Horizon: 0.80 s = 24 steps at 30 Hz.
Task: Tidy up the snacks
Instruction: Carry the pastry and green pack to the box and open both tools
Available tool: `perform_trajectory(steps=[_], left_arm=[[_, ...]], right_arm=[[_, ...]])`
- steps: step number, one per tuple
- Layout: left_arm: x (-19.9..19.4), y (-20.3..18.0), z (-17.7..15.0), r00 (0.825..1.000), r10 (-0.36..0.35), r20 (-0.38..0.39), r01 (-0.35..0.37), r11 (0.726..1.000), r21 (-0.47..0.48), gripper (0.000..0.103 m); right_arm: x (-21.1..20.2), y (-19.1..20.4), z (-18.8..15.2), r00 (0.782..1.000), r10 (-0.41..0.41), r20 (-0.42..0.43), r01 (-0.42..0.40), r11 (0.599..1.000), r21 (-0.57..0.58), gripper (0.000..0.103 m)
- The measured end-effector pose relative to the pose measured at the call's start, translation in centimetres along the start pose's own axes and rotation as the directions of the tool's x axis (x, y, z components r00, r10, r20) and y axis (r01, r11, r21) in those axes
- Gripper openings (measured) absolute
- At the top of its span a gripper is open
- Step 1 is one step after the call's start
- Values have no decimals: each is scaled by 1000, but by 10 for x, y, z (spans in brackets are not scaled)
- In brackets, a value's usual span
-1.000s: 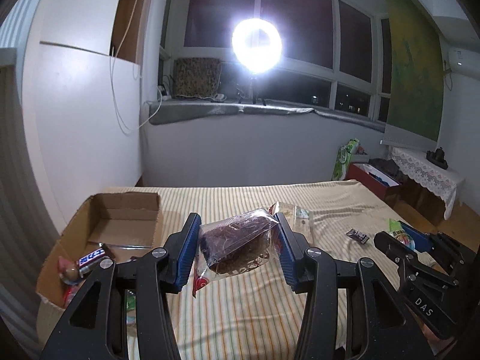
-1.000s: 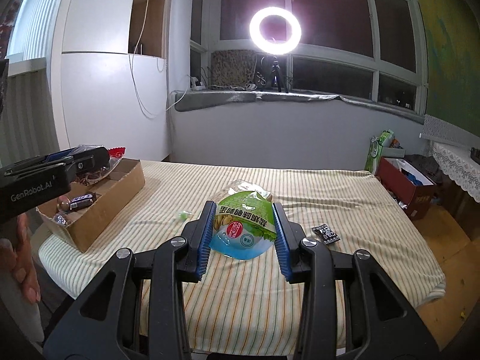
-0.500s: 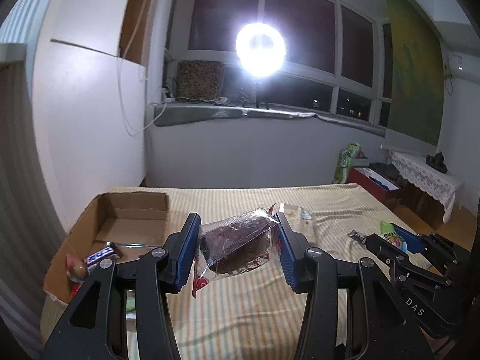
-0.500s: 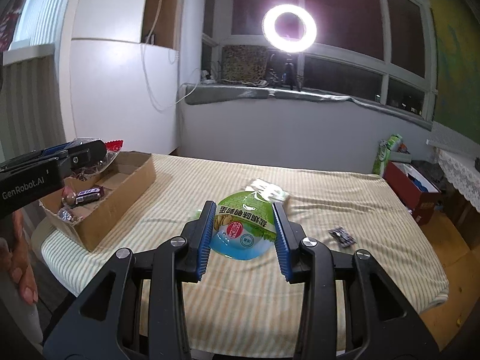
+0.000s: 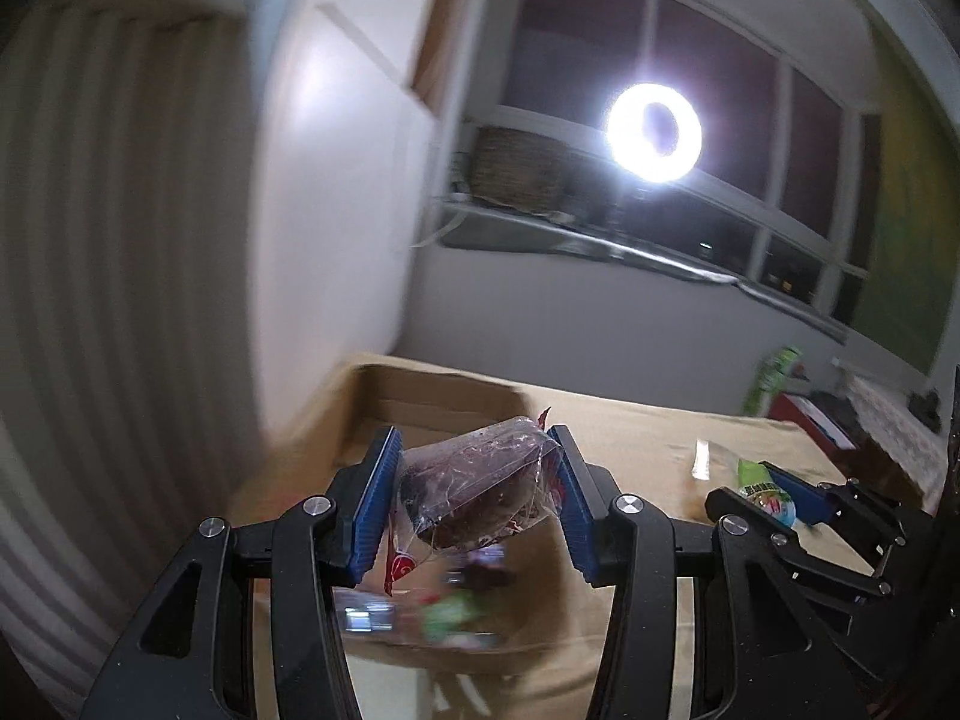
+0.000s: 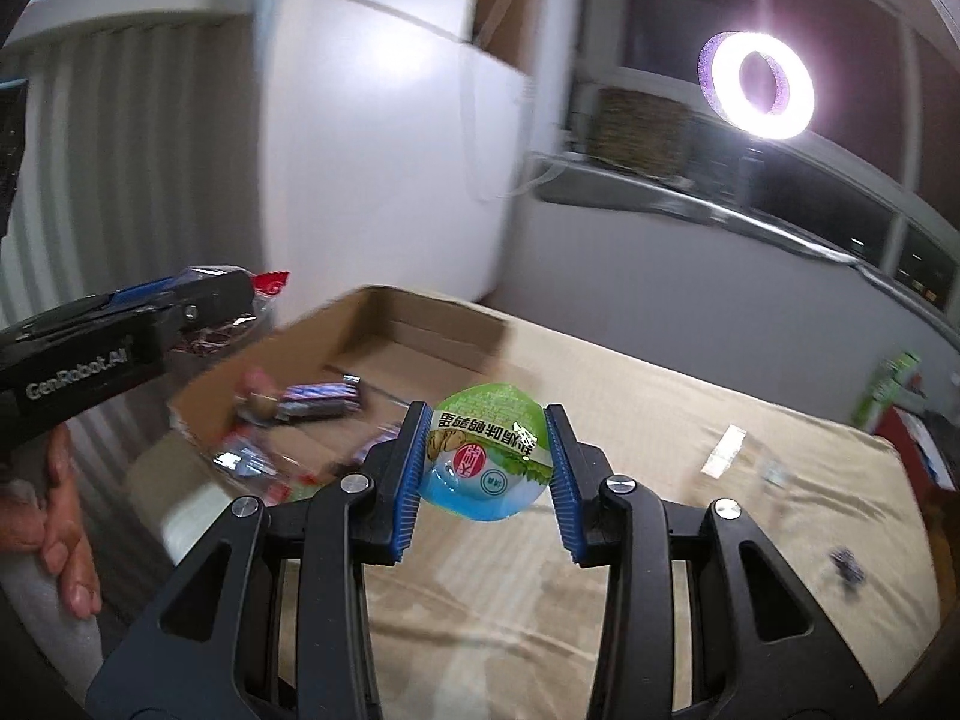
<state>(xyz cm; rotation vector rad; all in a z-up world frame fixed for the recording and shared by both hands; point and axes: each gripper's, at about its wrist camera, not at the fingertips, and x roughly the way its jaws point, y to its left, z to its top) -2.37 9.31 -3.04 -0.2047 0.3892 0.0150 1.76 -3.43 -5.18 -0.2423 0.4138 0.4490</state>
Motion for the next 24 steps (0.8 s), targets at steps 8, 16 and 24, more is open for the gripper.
perform_trajectory(steps=[8,16,24], left_arm=[[-9,52,9,992,129,10,-128,989,-78,48],[7,49,9,995,93,-20,-94,992,-78,48],[30,58,3,992,74,-98,-84,992,-97,74]], right_arm=[[20,33,8,996,91,7,-91,996,-26,39],[42,28,5,995,99,-27,-99,995,-15,40],[69,28,-6,989,131,-73,-132,991,-20,63]])
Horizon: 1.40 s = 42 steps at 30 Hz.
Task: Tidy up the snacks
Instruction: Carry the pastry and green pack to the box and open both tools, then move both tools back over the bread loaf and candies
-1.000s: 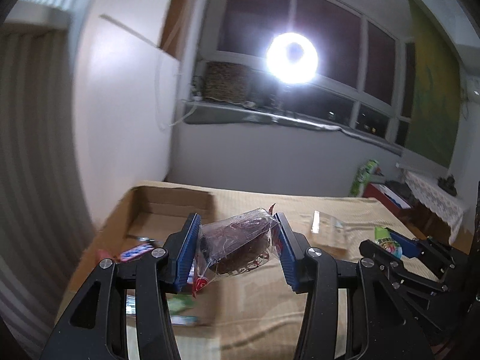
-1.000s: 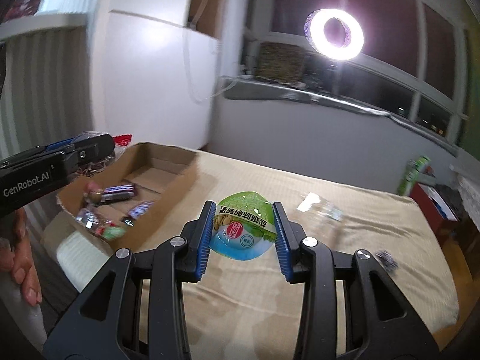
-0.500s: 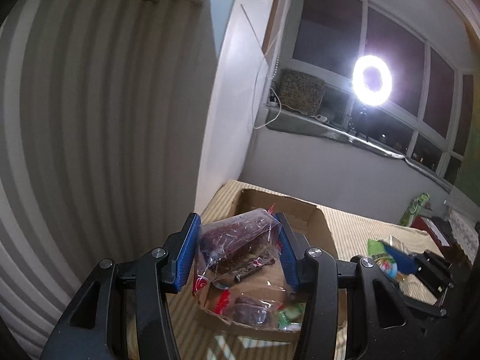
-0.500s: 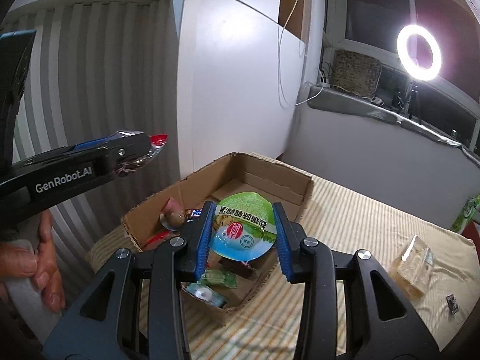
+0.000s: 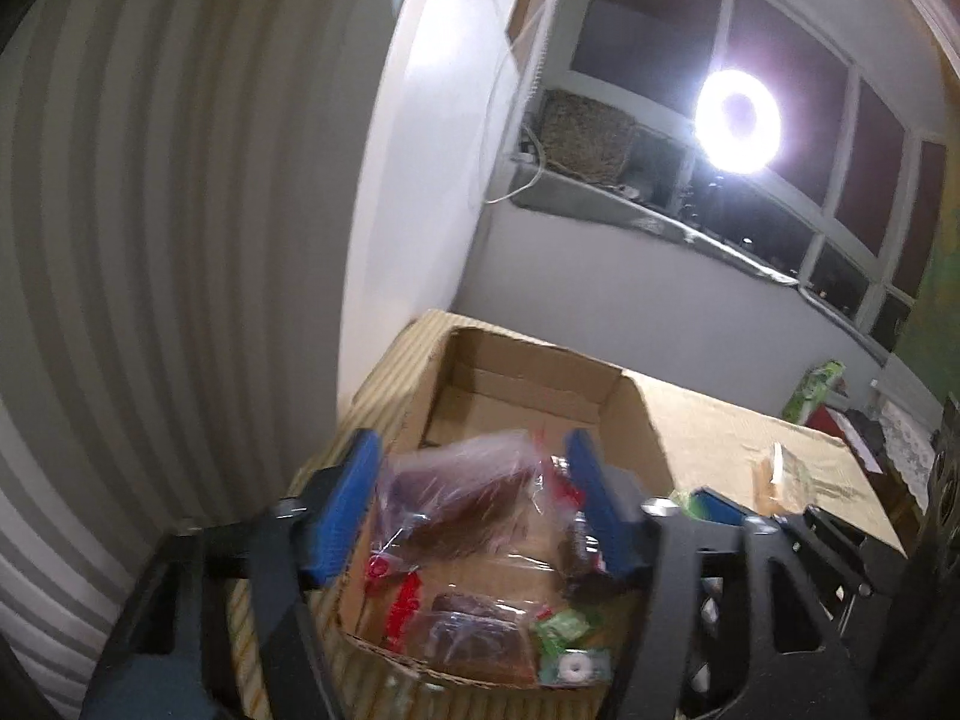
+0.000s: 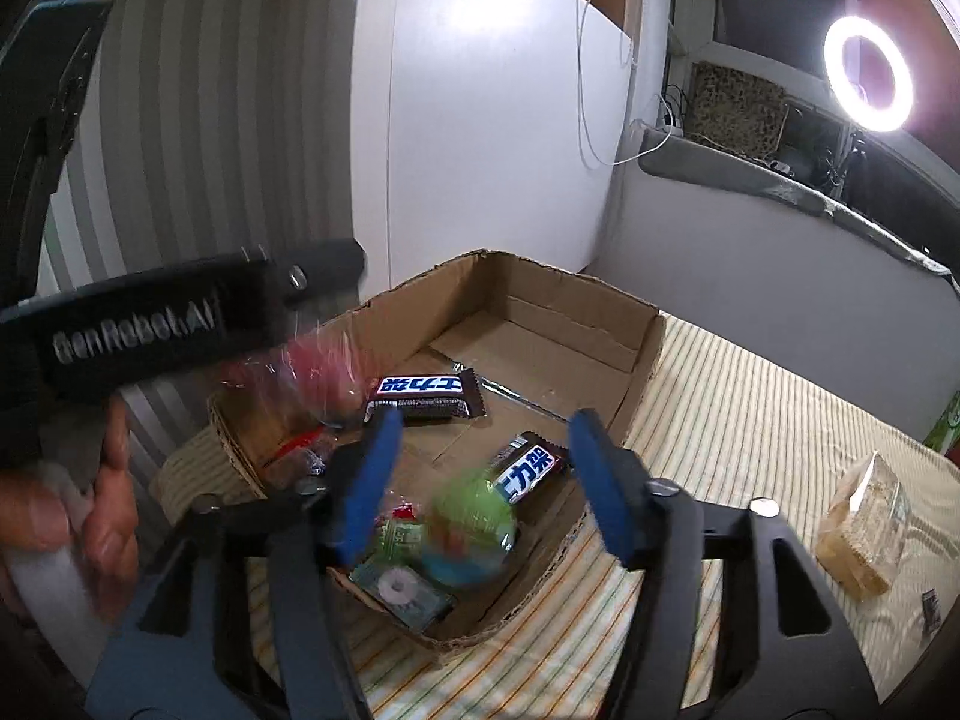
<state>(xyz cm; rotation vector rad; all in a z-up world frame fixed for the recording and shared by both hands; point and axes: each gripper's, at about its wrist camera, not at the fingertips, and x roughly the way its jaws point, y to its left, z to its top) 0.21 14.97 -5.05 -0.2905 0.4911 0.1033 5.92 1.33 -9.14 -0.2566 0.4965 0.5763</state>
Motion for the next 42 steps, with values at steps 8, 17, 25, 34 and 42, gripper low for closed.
perform_trajectory(steps=[8,17,25,34,42], left_arm=[[-13,18,9,997,53,48,-50,997,-50,81],[-31,26,14,994,83,77,-78,995,-63,81],[-39,-3,11,993,88,83,-88,996,5,81],[-23,-106,-12,999,-22,34,15,982,188,81],[-6,-218,-59,968,-233,-95,251,903,348,82]], right_arm=[[-12,2,1,999,-6,36,6,1000,-2,65],[-31,13,2,997,12,77,-12,1000,-8,67],[-62,-23,-18,992,-24,127,14,996,84,67],[-138,-123,-85,962,-243,124,198,934,297,68],[-221,-195,-154,876,-482,12,424,784,453,71]])
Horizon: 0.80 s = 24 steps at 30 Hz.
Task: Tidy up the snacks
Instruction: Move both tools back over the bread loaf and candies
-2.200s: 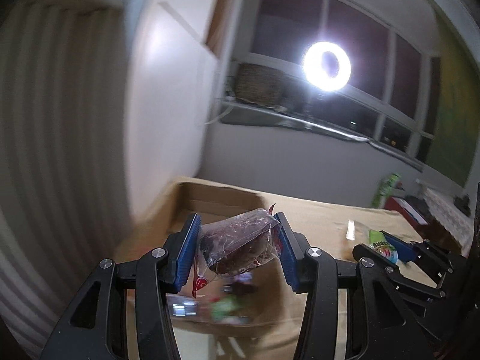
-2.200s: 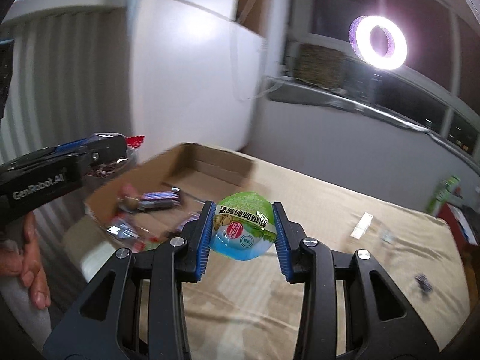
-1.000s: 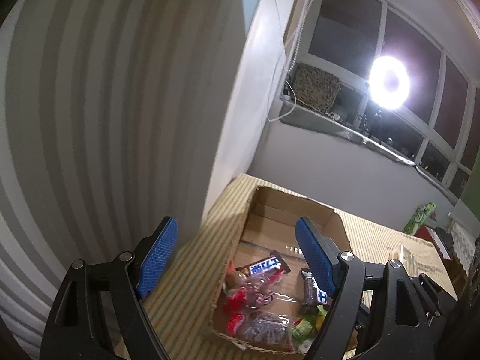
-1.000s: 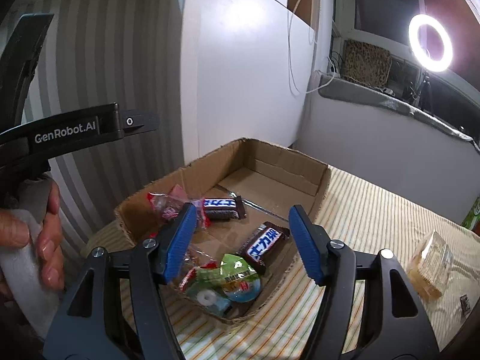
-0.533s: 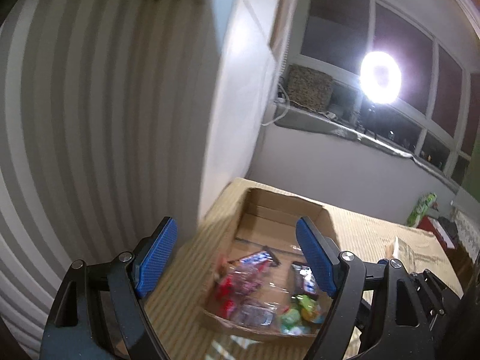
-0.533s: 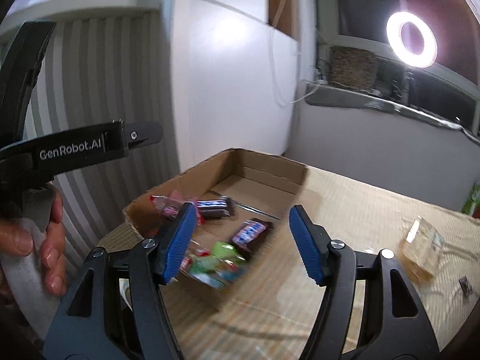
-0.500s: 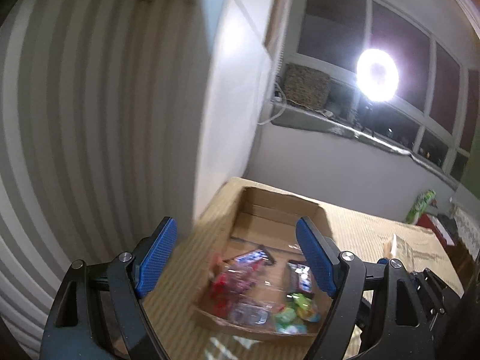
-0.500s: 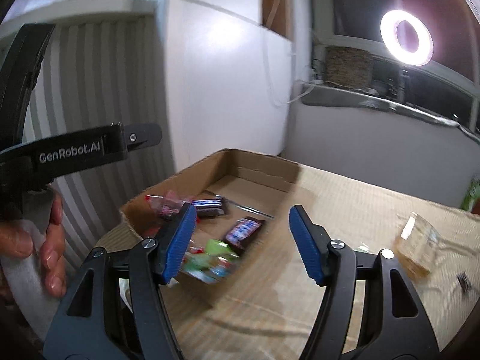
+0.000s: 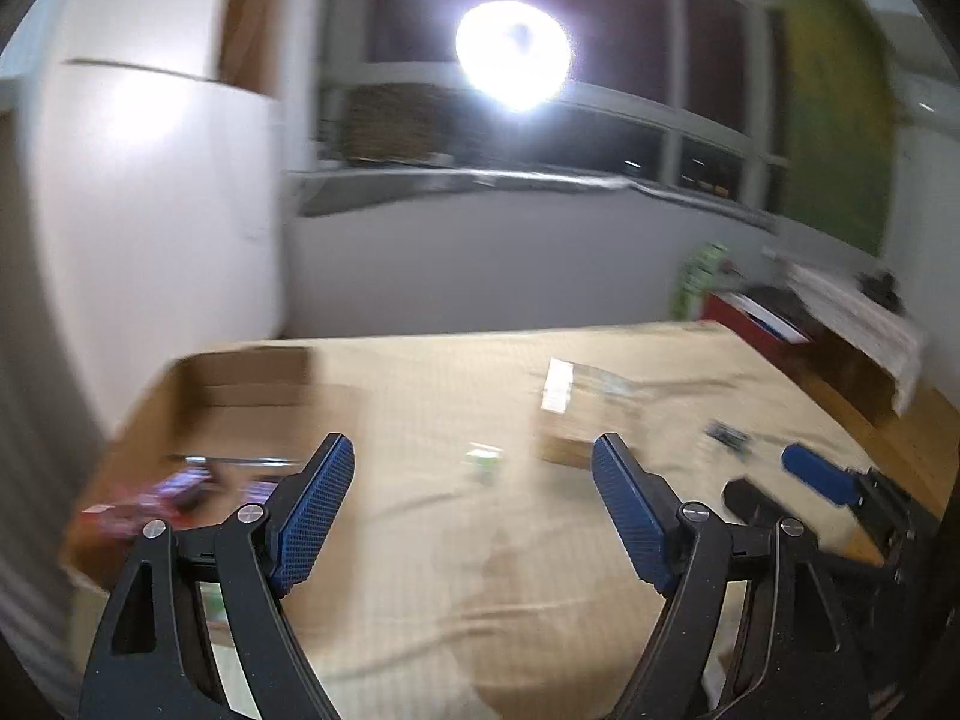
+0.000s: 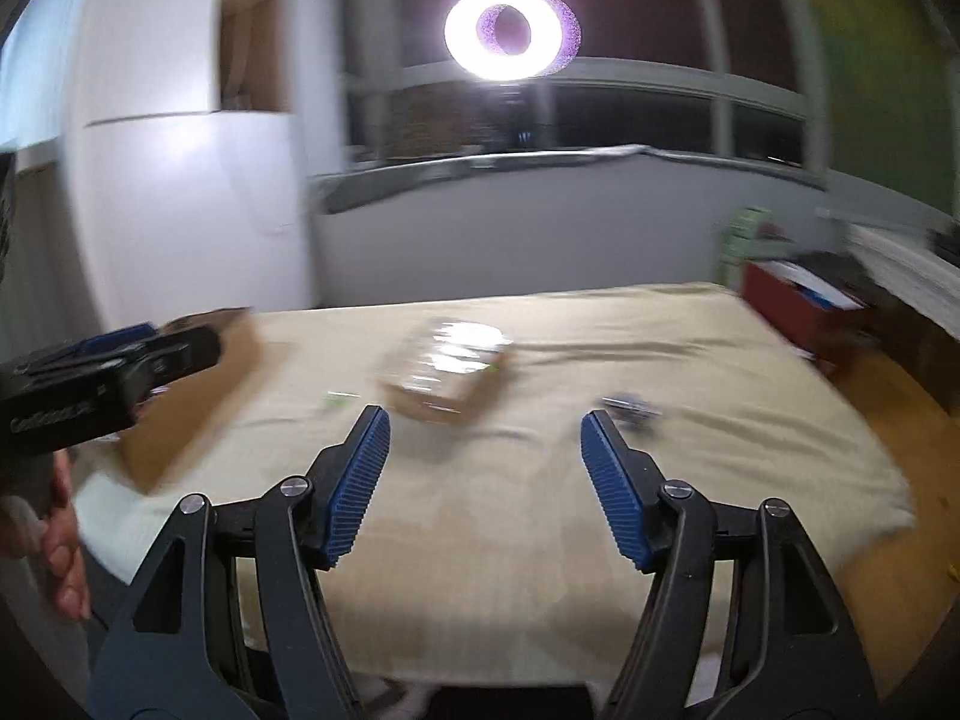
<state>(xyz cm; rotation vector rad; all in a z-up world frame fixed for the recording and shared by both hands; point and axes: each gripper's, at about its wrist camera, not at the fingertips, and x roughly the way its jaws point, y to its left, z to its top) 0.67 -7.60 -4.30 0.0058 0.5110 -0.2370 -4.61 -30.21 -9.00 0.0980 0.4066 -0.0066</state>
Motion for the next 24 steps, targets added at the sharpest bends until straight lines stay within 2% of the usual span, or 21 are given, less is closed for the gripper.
perform_trajectory(steps=[2,5,7,11,16,19,21,23,24], left_arm=[[4,-18,-3,999,-43,-18,43,999,19,82],[3,-31,-8,998,-64,-27,65,997,44,82],[4,-31,-8,998,-58,-33,60,997,48,82],[6,-25,-6,999,-24,-43,25,999,30,82],[33,-20,-8,994,32,-106,-28,999,33,82],[60,-17,-14,981,51,-187,-46,998,34,82],[84,-14,-20,964,47,-262,-44,999,18,82],[102,-10,-24,949,52,-310,-54,999,1,82],[115,-6,-25,941,59,-334,-67,998,-12,82]], right_arm=[[-8,-17,-2,999,-35,3,35,999,20,72],[-12,-27,-3,999,-51,4,51,998,28,72],[-11,-26,-2,999,-47,1,46,999,26,73],[-1,-27,-2,999,-38,-13,38,999,14,82],[23,-34,-9,996,-51,-72,51,999,-1,85],[49,-41,-11,986,-59,-155,56,998,-21,93],[71,-43,-13,970,-83,-228,71,996,-61,93],[101,-47,-13,946,-109,-305,79,991,-111,93],[110,-50,-12,941,-107,-322,72,991,-116,93]])
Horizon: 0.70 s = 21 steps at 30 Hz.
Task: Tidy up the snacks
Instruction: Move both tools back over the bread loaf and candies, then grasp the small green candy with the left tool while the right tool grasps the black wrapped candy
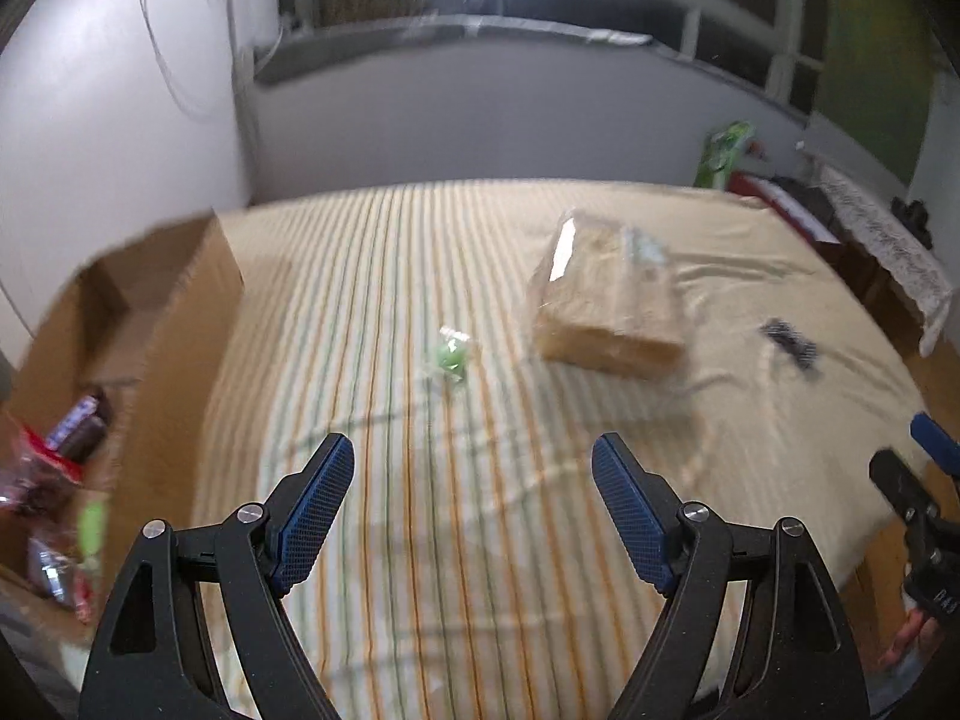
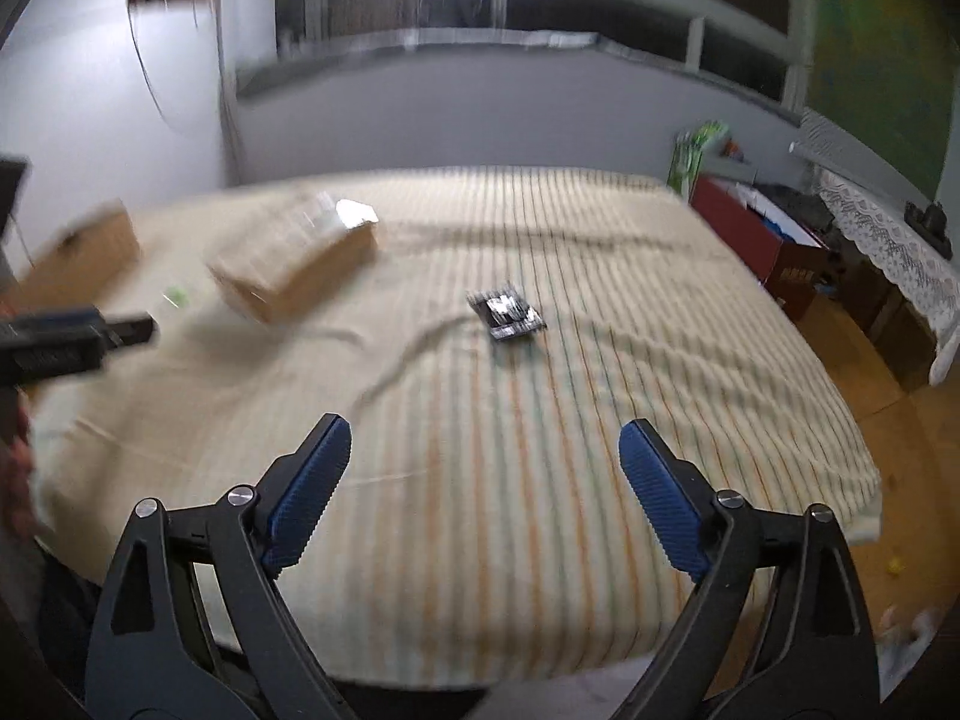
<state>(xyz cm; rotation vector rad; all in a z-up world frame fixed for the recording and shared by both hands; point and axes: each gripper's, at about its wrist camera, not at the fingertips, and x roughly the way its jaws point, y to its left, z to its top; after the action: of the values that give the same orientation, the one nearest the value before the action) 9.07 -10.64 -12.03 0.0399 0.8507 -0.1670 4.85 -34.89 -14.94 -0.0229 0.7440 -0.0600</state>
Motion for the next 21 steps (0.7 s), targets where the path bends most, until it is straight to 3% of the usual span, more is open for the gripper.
perform_trajectory(steps=[6,15,17,19,21], left_arm=[[45,10,15,996,8,-84,-11,999,-36,82],[64,12,30,997,-3,-81,1,1000,-21,84],[65,11,30,997,-4,-78,3,1000,-13,84],[64,12,31,997,-9,-71,7,1000,-20,82],[63,14,30,998,-3,-60,1,1000,-30,72]], right_arm=[[53,-15,33,995,31,-96,-35,998,-44,93],[83,-21,59,987,104,-122,-113,992,-64,91],[81,-21,57,987,120,-111,-127,990,-62,80],[80,-22,57,987,120,-108,-127,990,-60,77],[79,-22,57,987,121,-105,-128,990,-62,72]])
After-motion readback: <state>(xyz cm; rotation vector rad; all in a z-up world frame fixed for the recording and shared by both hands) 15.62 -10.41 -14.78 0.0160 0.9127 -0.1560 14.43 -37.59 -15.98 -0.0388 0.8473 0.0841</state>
